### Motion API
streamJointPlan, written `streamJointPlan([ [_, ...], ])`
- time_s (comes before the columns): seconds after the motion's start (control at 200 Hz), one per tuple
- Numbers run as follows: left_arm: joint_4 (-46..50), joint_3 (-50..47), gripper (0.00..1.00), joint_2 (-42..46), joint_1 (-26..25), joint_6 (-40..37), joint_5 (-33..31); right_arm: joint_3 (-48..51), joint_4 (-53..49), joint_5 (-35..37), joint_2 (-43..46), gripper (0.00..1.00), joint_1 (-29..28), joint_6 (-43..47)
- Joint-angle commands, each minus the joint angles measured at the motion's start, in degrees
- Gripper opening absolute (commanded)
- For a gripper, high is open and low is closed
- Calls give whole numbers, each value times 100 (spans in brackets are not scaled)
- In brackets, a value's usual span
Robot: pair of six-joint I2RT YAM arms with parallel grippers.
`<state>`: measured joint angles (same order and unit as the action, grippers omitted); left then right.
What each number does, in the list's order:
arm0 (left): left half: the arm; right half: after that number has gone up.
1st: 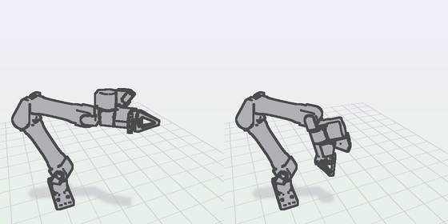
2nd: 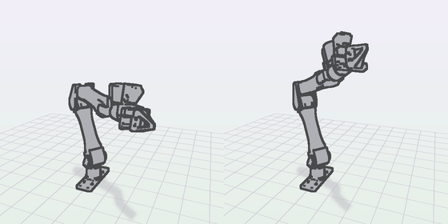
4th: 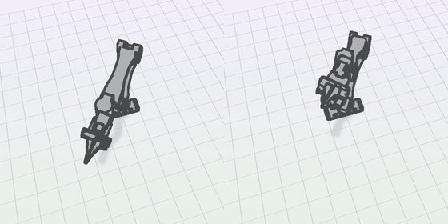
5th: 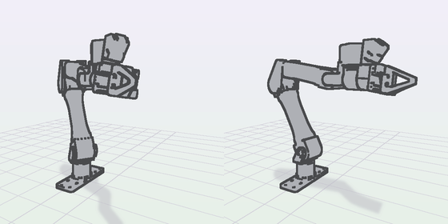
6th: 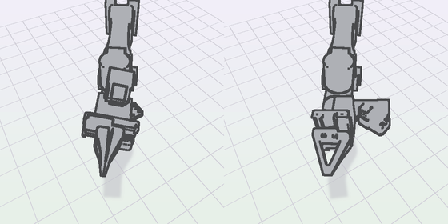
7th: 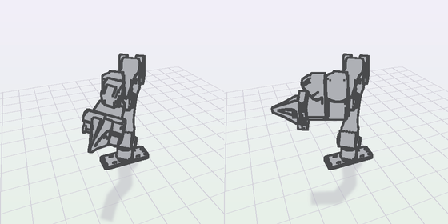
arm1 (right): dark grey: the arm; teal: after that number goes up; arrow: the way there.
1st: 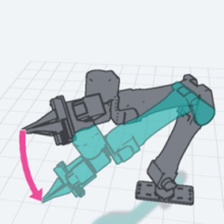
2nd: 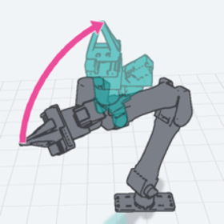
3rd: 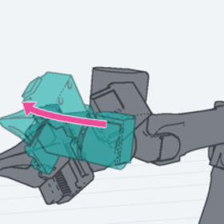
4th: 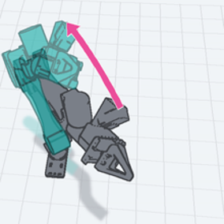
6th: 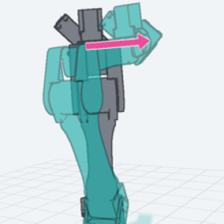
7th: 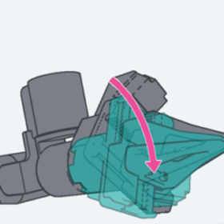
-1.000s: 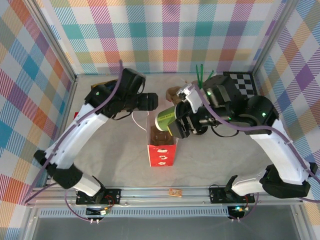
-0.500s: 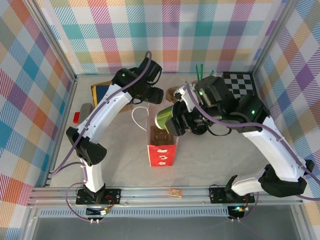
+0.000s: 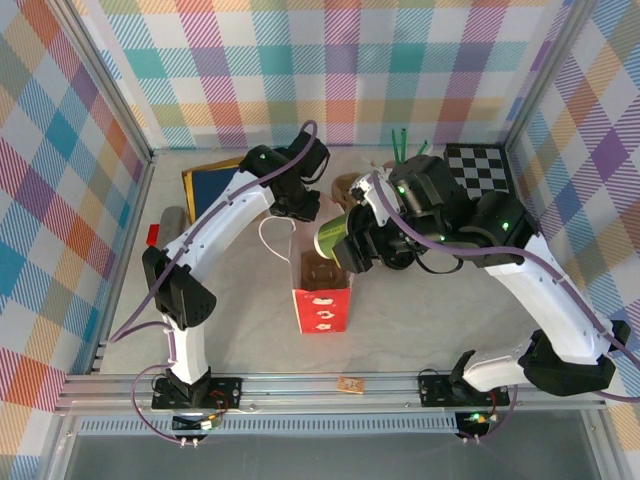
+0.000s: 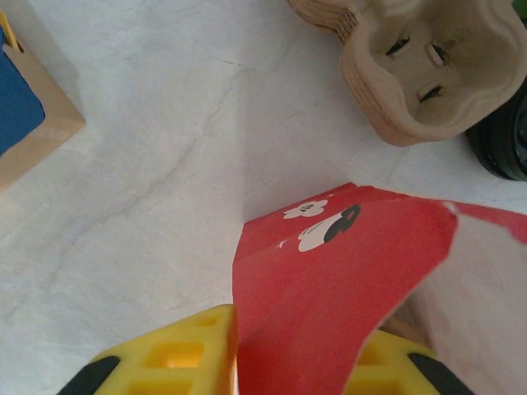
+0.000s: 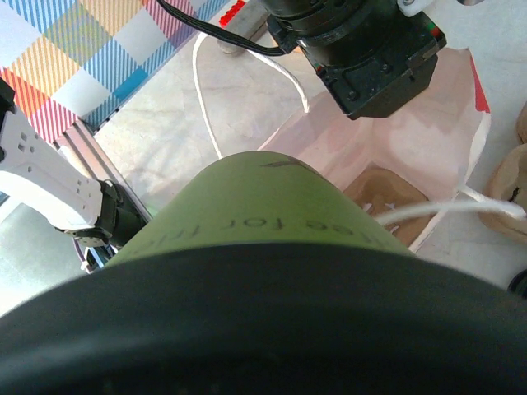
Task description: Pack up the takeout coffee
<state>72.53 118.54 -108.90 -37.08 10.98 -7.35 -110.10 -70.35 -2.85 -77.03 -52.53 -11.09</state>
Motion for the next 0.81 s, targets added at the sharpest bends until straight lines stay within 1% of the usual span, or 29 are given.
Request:
streamJointPlan([
  [0.0, -53, -117, 19, 335, 69, 185, -76, 72, 15, 115, 90, 61, -29, 108],
  [0.19, -92, -432, 16, 618, 87, 543, -255, 38, -36, 215, 18, 60, -32, 83],
  [0.3, -158, -717, 14, 809, 96, 766, -232, -17, -47, 239, -20, 59, -46, 66],
  [0.465, -335, -1105, 15, 1147, 95, 1062, -104, -149, -158, 370, -139, 58, -114, 80],
  [0.55, -362, -1262, 18, 1293, 87, 1148, -110, -233, -269, 514, -252, 58, -168, 104],
  [0.65, -366, -1417, 30, 1447, 80, 1213, -66, -372, -434, 780, -426, 58, -285, 86],
  [0.735, -455, -1594, 36, 1615, 70, 1239, -39, -503, -610, 1050, -591, 58, -430, 51],
  [0.8, -492, -1673, 38, 1699, 69, 1252, -31, -629, -759, 1307, -724, 58, -583, 22],
])
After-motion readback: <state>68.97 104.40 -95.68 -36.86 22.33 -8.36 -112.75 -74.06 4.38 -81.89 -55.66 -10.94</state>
